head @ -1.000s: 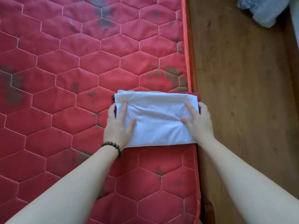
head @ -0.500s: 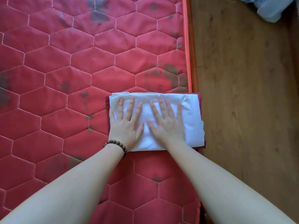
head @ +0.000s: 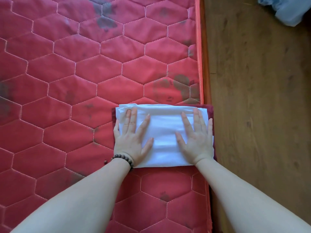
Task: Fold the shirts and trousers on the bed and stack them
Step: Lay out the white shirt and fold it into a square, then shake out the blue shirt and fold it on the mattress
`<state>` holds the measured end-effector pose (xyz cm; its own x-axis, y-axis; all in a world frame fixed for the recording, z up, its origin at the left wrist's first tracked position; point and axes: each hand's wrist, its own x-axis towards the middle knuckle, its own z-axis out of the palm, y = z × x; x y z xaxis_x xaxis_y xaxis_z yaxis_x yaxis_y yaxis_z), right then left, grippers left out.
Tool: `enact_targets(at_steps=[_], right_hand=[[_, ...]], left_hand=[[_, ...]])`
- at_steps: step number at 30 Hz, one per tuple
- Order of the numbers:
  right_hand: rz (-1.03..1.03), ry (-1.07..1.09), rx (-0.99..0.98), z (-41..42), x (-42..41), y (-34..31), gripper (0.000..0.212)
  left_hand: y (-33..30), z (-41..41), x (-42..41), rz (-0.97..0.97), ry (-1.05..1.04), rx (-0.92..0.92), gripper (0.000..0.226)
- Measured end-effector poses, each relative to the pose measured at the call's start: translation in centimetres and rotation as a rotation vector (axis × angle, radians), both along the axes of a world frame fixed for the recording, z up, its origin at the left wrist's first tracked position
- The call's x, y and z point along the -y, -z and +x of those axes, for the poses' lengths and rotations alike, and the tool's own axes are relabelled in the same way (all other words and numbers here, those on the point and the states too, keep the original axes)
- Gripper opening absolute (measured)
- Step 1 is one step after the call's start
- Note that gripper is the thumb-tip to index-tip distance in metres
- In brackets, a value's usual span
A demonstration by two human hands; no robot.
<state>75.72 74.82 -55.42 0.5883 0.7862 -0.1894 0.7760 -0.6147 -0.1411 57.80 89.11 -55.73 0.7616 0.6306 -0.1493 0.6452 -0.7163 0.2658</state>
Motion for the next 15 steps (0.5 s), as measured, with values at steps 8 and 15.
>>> enact_targets(at_steps=[8, 15], right_hand=[[-0.327, -0.044, -0.029, -0.4, -1.7, -5.6, 0.062], [-0.018, -0.088, -0.200, -8.1, -6.3, -15.0, 0.052]], left_hand=[[-5.5, -0.3, -1.6, -0.173, 0.006, -0.161, 0.066], [-14.8, -9.1, -5.0, -0.227, -0.170, -0.070, 0.056]])
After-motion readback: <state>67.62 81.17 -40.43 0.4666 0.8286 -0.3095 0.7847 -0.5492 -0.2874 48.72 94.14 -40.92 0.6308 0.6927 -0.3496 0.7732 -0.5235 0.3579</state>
